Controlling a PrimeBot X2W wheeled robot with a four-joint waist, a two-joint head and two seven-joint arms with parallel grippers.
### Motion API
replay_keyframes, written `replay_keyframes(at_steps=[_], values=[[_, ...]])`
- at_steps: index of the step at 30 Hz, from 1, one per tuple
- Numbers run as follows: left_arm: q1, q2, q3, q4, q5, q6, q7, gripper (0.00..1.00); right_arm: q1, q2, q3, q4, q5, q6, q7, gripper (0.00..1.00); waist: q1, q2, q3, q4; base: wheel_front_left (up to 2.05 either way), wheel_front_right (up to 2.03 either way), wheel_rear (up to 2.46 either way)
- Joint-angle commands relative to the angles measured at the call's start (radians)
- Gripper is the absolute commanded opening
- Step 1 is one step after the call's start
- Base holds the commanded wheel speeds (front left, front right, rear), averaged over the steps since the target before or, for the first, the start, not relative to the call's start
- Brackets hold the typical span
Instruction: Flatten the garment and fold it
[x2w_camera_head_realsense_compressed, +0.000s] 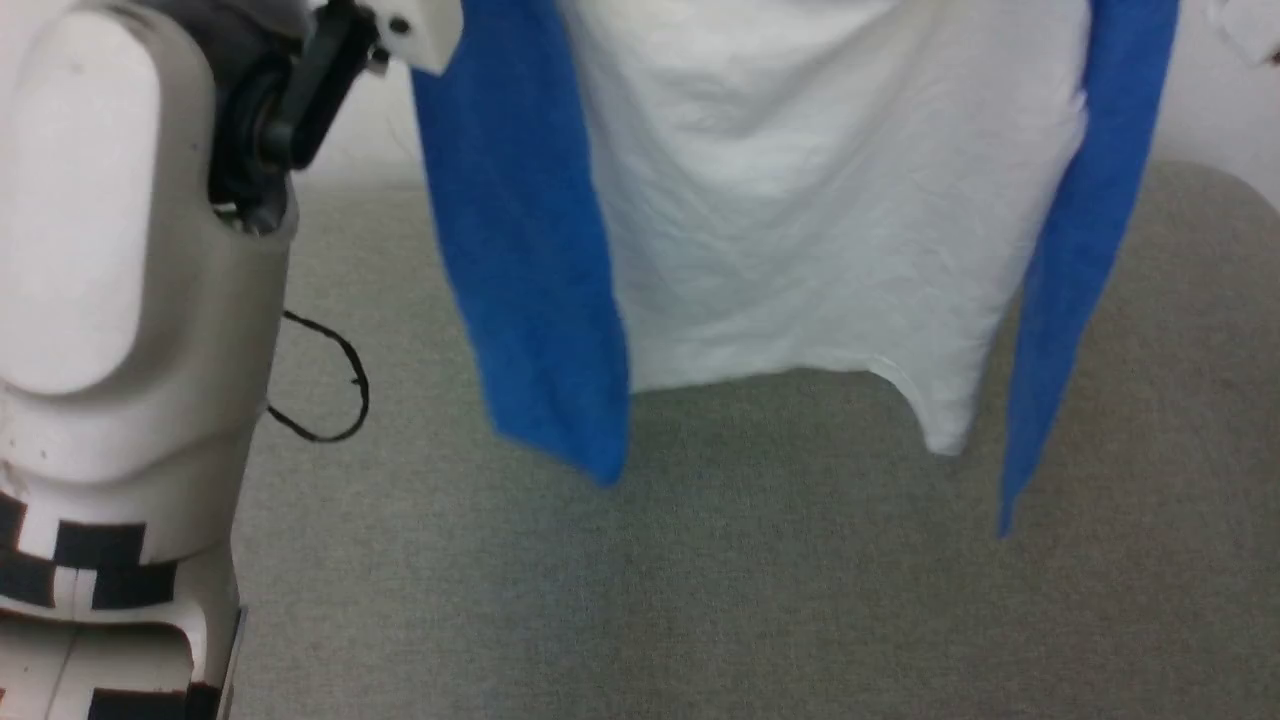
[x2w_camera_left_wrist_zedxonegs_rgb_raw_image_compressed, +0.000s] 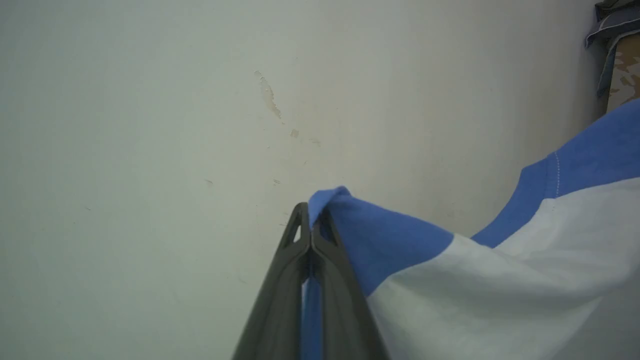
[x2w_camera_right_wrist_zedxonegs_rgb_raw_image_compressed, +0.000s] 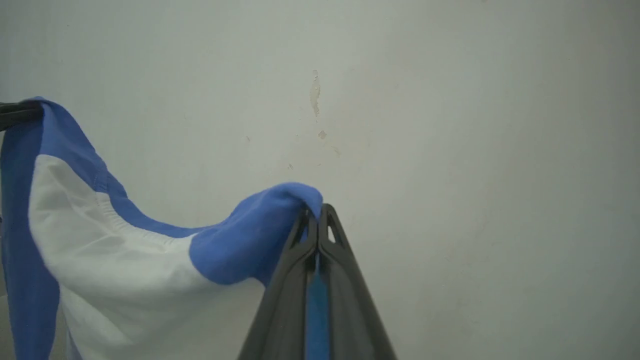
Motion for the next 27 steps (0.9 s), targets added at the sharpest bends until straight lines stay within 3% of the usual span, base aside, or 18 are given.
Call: replay_keyframes(at_steps=[1, 8, 12, 21, 27], values=[[-0.025, 0.000, 0.005, -0.003, 0.003, 0.011, 0.009, 0.00, -0.022, 0.001, -0.009, 0.002, 0.006, -0.002, 0.006, 0.00, 0.0000, -0.0001, 0.053, -0.019, 0.00, 0.00, 0.00], [-0.160, -0.030, -0.010, 0.040, 0.045, 0.069, 0.064, 0.00, -0.132, 0.000, -0.035, 0.066, 0.006, -0.002, 0.059, 0.00, 0.0000, -0.0001, 0.236, -0.052, 0.00, 0.00, 0.00], [-0.295, -0.047, -0.020, 0.094, 0.110, 0.107, 0.031, 0.00, -0.231, -0.026, -0.014, 0.115, -0.025, -0.002, 0.043, 0.00, 0.0000, -0.0001, 0.360, -0.055, 0.00, 0.00, 0.00], [-0.585, -0.112, -0.047, 0.287, 0.228, 0.163, -0.217, 0.00, -0.510, -0.071, 0.038, 0.241, -0.119, -0.002, -0.103, 0.00, 0.0000, -0.0001, 0.554, -0.026, 0.00, 0.00, 0.00], [-0.681, -0.128, -0.066, 0.352, 0.281, 0.187, -0.415, 0.00, -0.627, -0.124, 0.094, 0.291, -0.156, -0.002, -0.207, 0.00, 0.0000, -0.0001, 0.652, 0.000, 0.00, 0.00, 0.00]])
